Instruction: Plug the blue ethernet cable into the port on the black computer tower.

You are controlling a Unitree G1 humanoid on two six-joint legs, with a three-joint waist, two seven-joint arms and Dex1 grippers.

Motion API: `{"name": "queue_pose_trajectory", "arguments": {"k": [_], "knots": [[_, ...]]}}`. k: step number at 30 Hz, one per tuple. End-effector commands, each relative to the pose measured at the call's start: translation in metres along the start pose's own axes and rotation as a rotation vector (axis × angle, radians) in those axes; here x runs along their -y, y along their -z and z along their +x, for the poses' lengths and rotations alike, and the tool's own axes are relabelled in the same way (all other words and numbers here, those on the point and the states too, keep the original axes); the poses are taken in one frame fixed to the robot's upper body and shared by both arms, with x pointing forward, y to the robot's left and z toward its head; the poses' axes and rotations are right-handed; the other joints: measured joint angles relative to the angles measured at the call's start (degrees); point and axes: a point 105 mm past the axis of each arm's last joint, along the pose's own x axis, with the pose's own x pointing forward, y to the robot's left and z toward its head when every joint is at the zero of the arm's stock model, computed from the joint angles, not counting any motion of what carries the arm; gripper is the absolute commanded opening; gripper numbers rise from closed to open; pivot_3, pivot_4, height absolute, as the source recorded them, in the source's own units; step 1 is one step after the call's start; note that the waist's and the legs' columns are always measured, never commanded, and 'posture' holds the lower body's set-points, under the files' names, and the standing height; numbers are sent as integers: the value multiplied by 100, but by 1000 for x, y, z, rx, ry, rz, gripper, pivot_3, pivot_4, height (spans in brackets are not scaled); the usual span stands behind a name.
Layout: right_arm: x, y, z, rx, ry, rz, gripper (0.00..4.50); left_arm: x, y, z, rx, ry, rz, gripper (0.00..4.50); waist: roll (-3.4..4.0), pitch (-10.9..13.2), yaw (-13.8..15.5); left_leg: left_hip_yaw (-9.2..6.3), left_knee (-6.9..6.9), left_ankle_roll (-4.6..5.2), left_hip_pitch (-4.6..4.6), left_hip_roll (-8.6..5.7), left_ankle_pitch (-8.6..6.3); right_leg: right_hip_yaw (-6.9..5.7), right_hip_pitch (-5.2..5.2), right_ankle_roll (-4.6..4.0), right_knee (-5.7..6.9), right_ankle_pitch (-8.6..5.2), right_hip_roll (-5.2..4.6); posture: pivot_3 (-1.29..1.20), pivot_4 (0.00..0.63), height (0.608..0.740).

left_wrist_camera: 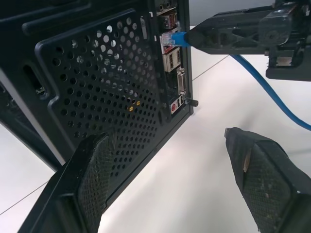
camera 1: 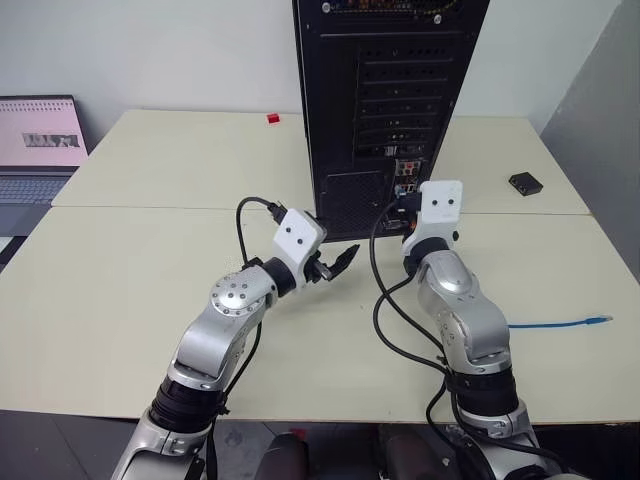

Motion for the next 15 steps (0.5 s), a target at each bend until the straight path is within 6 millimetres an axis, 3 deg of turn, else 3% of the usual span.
{"name": "queue_pose_trajectory", "arguments": {"k": [1, 15], "knots": [[5, -15, 1, 61, 25, 9, 0, 4, -18, 1, 66, 13, 47, 3770, 0, 0, 0, 0, 0, 0, 0, 0, 0, 0, 0, 0, 0, 0, 0, 0, 150, 740], [-5, -10, -7, 43, -11, -2, 0, 4, -17, 1, 65, 19, 67, 3770, 0, 0, -1, 0, -1, 0, 0, 0, 0, 1, -1, 0, -2, 0, 0, 0, 150, 740]]}}
